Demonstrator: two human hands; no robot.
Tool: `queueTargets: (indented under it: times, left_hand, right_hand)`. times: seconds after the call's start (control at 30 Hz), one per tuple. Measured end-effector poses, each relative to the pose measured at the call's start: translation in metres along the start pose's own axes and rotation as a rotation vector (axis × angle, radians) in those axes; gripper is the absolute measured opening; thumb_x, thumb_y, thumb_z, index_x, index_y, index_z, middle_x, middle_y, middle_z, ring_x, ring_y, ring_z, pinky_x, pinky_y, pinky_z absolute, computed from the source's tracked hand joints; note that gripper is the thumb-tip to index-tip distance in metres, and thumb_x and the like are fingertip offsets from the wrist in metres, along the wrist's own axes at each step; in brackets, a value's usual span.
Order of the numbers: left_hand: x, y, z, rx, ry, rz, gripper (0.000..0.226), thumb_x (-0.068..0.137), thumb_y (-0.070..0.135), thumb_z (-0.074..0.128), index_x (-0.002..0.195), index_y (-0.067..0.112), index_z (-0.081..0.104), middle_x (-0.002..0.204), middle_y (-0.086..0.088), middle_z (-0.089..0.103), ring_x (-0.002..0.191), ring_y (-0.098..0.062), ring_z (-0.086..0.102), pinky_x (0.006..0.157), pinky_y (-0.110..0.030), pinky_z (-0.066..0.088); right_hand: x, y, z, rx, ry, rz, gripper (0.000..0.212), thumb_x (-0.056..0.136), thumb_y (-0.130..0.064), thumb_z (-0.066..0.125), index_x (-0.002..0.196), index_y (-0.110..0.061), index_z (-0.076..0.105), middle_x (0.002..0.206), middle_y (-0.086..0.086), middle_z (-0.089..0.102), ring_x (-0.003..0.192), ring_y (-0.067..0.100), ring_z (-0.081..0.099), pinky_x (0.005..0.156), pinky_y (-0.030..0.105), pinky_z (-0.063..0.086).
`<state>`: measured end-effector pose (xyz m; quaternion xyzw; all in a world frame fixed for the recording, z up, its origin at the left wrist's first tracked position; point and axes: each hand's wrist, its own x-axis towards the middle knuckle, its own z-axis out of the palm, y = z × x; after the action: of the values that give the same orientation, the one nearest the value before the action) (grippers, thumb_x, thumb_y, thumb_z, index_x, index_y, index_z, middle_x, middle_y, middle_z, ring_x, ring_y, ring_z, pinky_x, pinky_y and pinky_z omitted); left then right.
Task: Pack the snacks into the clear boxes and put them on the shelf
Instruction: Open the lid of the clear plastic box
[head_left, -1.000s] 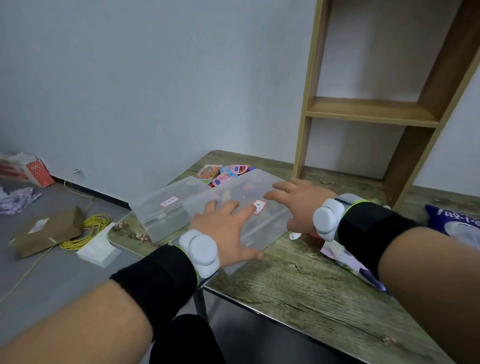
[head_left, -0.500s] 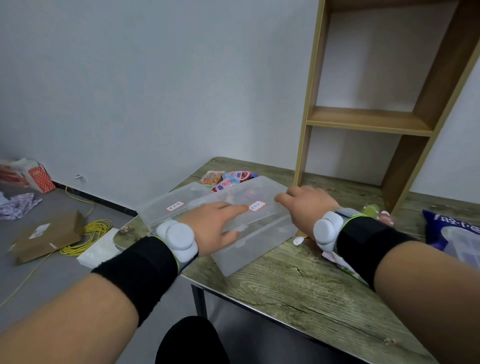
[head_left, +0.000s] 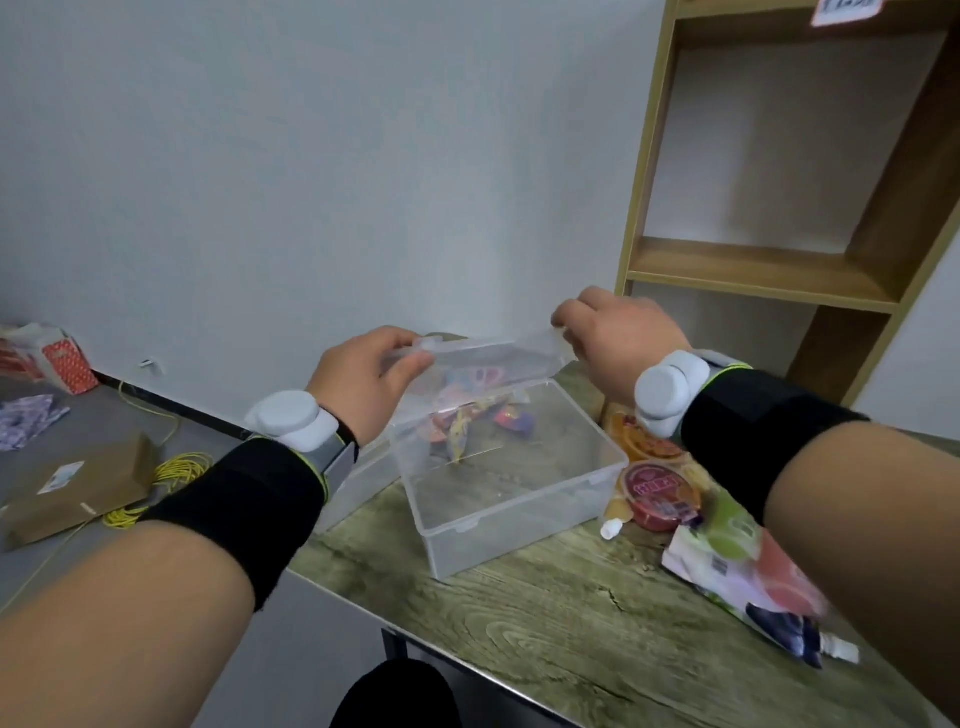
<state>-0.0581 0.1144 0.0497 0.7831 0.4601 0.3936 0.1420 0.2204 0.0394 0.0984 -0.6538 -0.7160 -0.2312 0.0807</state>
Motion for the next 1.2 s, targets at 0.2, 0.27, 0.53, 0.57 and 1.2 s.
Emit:
queueTargets:
  times: [0.2, 0.27, 0.53, 0.57, 1.2]
  left_hand:
    - [0.040, -0.010, 0.016, -0.216, 0.129, -0.237, 0.044, 0.076, 0.063, 0.049, 0.106, 0.033, 0.061, 0.094, 0.007, 0.072, 0.091, -0.020, 0.068, 0.087, -0.044, 0.054]
    - [0.054, -0.016, 0.025, -0.252, 0.156, -0.289, 0.034, 0.080, 0.058, 0.049, 0.100, 0.032, 0.059, 0.088, 0.009, 0.072, 0.087, -0.017, 0.070, 0.086, -0.045, 0.055]
    - [0.087, -0.038, 0.053, -0.190, 0.193, -0.450, 0.026, 0.093, 0.029, 0.048, 0.118, 0.024, 0.048, 0.099, -0.003, 0.071, 0.091, -0.024, 0.070, 0.086, -0.047, 0.054]
    - [0.089, -0.040, 0.055, -0.161, 0.181, -0.464, 0.032, 0.093, 0.028, 0.048, 0.124, 0.021, 0.047, 0.102, -0.004, 0.070, 0.095, -0.027, 0.068, 0.088, -0.048, 0.053]
    - [0.037, 0.093, 0.120, 0.083, -0.154, 0.152, 0.071, 0.076, 0.062, 0.053, 0.134, 0.022, 0.050, 0.119, 0.001, 0.064, 0.113, -0.024, 0.057, 0.098, -0.042, 0.046]
  right_hand:
    - [0.043, 0.019, 0.009, 0.427, 0.089, 0.200, 0.034, 0.099, -0.030, 0.050, 0.132, -0.021, 0.052, 0.119, 0.005, 0.059, 0.106, 0.026, 0.057, 0.090, 0.039, 0.048]
    - [0.056, 0.026, 0.021, 0.535, 0.067, 0.295, 0.036, 0.098, -0.034, 0.052, 0.132, -0.022, 0.051, 0.120, 0.003, 0.060, 0.109, 0.023, 0.057, 0.088, 0.033, 0.046]
    - [0.089, 0.034, 0.082, 0.678, -0.159, 0.607, 0.065, 0.095, -0.032, 0.055, 0.150, -0.024, 0.023, 0.114, 0.007, 0.066, 0.096, 0.031, 0.064, 0.081, 0.035, 0.051]
    - [0.088, 0.033, 0.090, 0.653, -0.217, 0.609, 0.067, 0.094, -0.033, 0.055, 0.151, -0.023, 0.021, 0.108, 0.008, 0.068, 0.093, 0.031, 0.065, 0.082, 0.038, 0.054]
    - [-0.034, 0.115, 0.059, 0.454, -0.219, 0.574, 0.041, 0.093, -0.031, 0.053, 0.134, -0.029, 0.053, 0.122, 0.001, 0.065, 0.103, 0.025, 0.063, 0.087, 0.031, 0.050]
